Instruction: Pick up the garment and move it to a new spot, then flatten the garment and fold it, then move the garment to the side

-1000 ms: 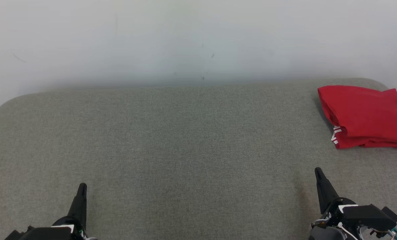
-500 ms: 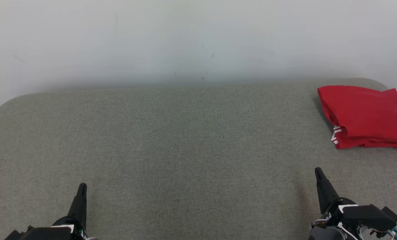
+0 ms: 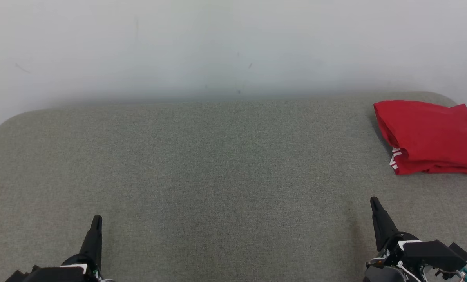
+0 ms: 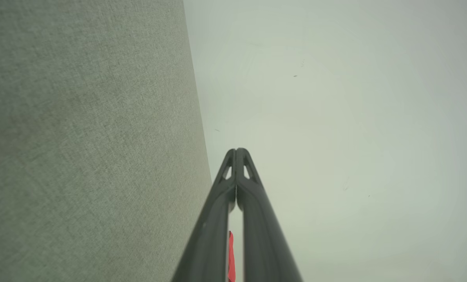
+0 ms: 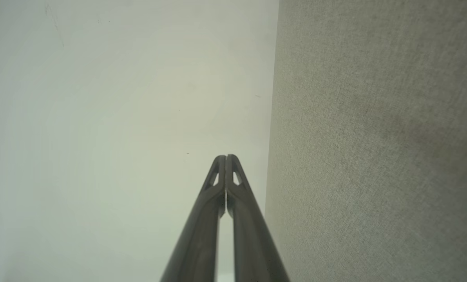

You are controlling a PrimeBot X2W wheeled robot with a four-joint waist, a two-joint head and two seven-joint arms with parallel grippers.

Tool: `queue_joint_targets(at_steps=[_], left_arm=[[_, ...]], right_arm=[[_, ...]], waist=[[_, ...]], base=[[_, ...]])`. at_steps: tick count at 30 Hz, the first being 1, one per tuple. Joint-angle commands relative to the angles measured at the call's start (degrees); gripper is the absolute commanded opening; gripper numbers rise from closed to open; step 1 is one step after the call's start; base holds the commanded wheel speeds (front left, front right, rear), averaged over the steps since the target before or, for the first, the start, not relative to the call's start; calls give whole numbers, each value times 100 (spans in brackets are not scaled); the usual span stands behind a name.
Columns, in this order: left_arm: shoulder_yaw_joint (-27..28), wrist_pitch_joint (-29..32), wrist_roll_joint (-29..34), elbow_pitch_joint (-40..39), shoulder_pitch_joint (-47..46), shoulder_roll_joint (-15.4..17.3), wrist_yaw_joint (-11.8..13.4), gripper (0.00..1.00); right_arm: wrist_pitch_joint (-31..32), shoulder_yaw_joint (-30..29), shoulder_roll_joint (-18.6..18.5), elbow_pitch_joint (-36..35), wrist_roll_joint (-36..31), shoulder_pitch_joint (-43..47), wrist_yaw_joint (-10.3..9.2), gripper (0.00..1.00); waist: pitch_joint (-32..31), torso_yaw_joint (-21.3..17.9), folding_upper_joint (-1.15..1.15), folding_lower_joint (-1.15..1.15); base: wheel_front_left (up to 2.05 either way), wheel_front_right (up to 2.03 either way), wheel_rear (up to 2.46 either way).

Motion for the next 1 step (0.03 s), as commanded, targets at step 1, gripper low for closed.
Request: queue_joint_targets(at_steps=[1], left_arm=[[19, 0, -31, 7, -61, -12, -20, 0]], right_arm=[[15, 10, 1, -13, 10, -33, -12, 0]], waist=[[0, 0, 0, 0]], base=[[0, 0, 0]])
